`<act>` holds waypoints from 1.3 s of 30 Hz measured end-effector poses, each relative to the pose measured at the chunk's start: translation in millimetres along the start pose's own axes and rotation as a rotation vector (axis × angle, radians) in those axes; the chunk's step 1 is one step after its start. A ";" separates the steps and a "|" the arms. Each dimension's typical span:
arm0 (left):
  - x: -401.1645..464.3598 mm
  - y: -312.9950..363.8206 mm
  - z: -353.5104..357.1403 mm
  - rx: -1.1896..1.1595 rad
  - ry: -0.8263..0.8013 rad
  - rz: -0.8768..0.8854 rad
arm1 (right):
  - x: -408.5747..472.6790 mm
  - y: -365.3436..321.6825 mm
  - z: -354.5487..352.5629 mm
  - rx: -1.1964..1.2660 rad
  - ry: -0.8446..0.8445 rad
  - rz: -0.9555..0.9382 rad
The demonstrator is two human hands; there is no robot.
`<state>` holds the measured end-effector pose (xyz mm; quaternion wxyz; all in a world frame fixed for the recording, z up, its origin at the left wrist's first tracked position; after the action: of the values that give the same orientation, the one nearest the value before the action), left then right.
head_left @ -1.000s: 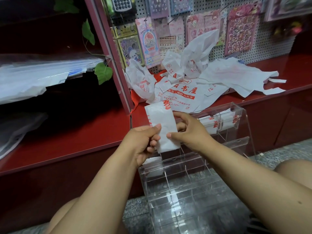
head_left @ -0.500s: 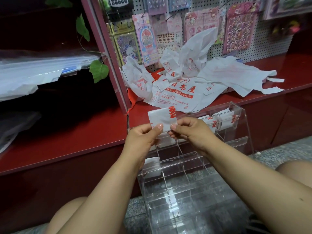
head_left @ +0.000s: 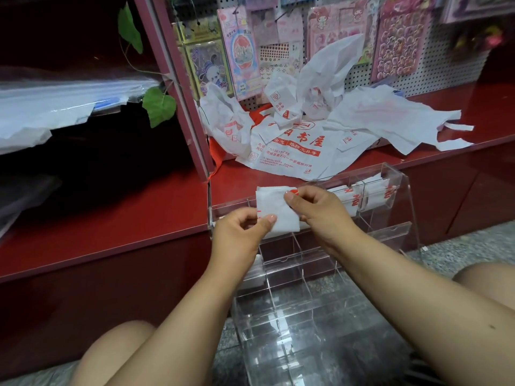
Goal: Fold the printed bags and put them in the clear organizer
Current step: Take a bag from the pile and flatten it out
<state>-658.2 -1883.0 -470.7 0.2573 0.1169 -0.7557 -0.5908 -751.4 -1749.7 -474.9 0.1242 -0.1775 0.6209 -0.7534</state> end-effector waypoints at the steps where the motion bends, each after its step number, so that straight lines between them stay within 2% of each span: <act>1: 2.8 -1.5 0.3 -0.049 0.013 -0.027 | 0.7 -0.9 -2.0 -0.045 0.013 -0.018; 5: 19.6 -3.8 4.8 -0.048 -0.037 -0.074 | 4.3 0.1 -1.9 -0.255 -0.031 -0.051; 8: 26.7 -5.8 4.3 0.095 -0.035 0.007 | 8.1 2.9 -2.3 -0.399 -0.073 -0.083; 12: 30.2 -17.0 6.8 0.341 -0.048 0.099 | 12.0 -0.4 -6.8 -0.775 -0.076 -0.250; 14: 30.8 -25.3 7.4 0.446 -0.063 0.130 | 13.9 2.9 -5.9 -0.881 -0.098 -0.298; 17: 30.6 -39.9 7.2 0.516 -0.049 0.140 | 19.7 21.1 -8.1 -0.903 -0.099 -0.271; 21: 30.7 -61.9 6.7 0.588 -0.036 0.053 | 24.1 48.0 -12.9 -0.906 -0.104 -0.173; 31: 24.1 -110.3 24.1 0.837 -0.338 -0.216 | 24.6 101.0 -16.3 -1.114 -0.265 0.077; 35: 25.7 -107.2 26.0 0.792 -0.359 -0.186 | 24.1 98.8 -17.9 -1.113 -0.246 0.068; 39: 26.8 -83.1 23.2 0.679 -0.288 -0.076 | 23.4 76.6 -12.8 -1.076 -0.193 -0.035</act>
<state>-703.5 -1899.4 -547.1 0.0729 0.1392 -0.9323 -0.3258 -780.6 -1763.0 -549.4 0.0599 -0.2946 0.9013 -0.3118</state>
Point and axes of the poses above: each hand's wrist, its own x-axis towards the middle knuckle, its own z-axis out of the palm, y = z × x, the point moved 8 cm from there along x, towards the middle knuckle, and after that the axes turned 2 degrees about z, right-handed, at the moved point
